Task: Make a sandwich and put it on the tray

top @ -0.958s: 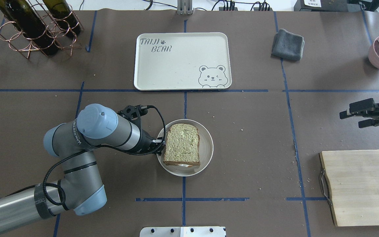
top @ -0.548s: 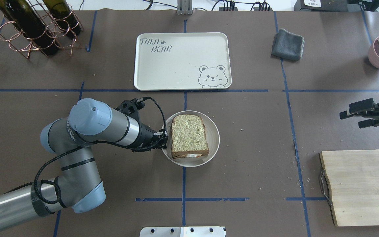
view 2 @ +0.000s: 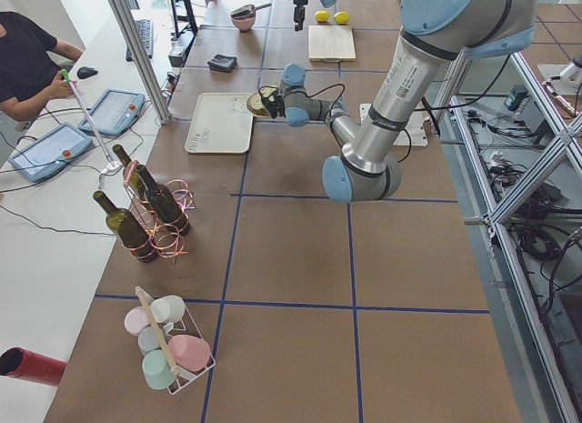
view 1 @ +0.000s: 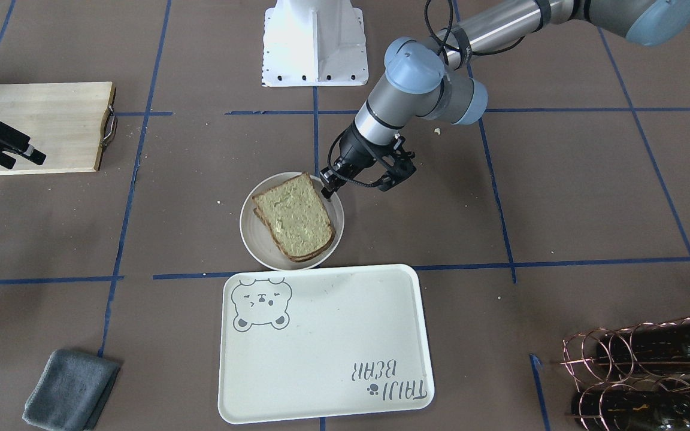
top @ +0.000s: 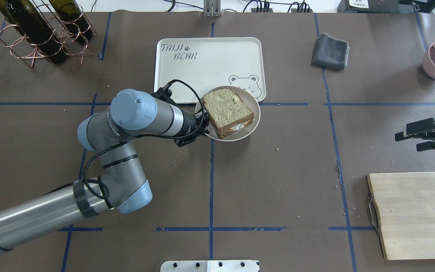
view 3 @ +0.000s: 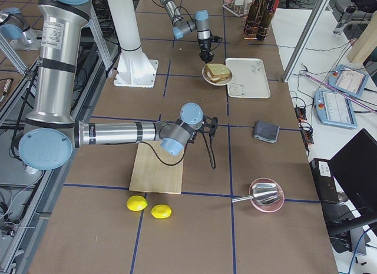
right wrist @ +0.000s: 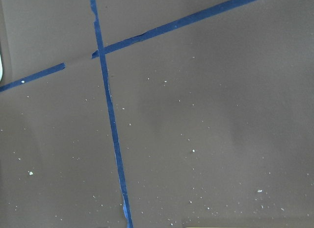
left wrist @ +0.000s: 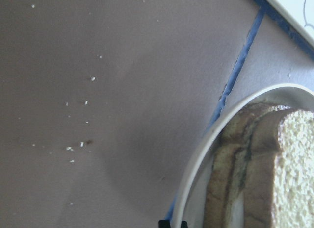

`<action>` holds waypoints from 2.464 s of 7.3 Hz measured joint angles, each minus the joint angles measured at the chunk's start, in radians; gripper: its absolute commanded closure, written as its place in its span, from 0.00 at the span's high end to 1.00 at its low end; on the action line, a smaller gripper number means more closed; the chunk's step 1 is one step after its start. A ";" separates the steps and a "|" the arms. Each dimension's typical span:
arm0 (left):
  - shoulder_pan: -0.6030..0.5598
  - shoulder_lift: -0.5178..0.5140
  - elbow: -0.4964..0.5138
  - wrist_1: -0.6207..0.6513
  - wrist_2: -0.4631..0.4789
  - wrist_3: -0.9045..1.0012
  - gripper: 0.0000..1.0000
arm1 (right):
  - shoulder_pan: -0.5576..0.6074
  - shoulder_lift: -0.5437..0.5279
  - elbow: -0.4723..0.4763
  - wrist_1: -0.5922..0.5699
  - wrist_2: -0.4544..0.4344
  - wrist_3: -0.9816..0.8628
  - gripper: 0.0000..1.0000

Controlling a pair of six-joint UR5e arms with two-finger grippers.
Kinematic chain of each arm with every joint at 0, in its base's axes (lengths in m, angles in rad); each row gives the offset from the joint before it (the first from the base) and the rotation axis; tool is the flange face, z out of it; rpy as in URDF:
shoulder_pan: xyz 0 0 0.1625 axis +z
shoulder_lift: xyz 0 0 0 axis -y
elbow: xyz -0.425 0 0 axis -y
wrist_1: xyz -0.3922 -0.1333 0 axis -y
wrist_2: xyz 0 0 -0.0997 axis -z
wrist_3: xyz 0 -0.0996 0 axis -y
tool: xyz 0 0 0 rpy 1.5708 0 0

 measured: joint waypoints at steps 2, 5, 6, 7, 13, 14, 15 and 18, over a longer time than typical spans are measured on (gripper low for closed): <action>-0.065 -0.103 0.189 -0.023 0.039 -0.038 0.00 | 0.000 -0.016 0.002 0.021 0.000 0.000 1.00; -0.107 -0.155 0.320 -0.080 0.048 -0.061 0.05 | 0.001 -0.029 0.022 0.028 0.001 0.000 1.00; -0.108 -0.159 0.335 -0.093 0.048 -0.059 0.35 | 0.002 -0.033 0.027 0.029 0.001 0.000 1.00; -0.108 -0.159 0.341 -0.100 0.048 -0.045 0.36 | 0.001 -0.034 0.029 0.029 0.001 0.000 1.00; -0.126 0.047 0.080 -0.116 0.019 0.107 0.39 | 0.003 -0.035 0.025 0.027 -0.001 0.000 1.00; -0.140 0.135 -0.024 -0.113 -0.036 0.172 0.39 | 0.009 -0.035 0.023 0.025 -0.001 -0.005 1.00; -0.168 0.252 -0.144 -0.112 -0.106 0.284 0.39 | 0.016 -0.036 0.020 0.021 -0.001 -0.016 1.00; -0.308 0.687 -0.419 -0.113 -0.188 0.900 1.00 | 0.049 -0.059 0.004 -0.030 -0.025 -0.152 1.00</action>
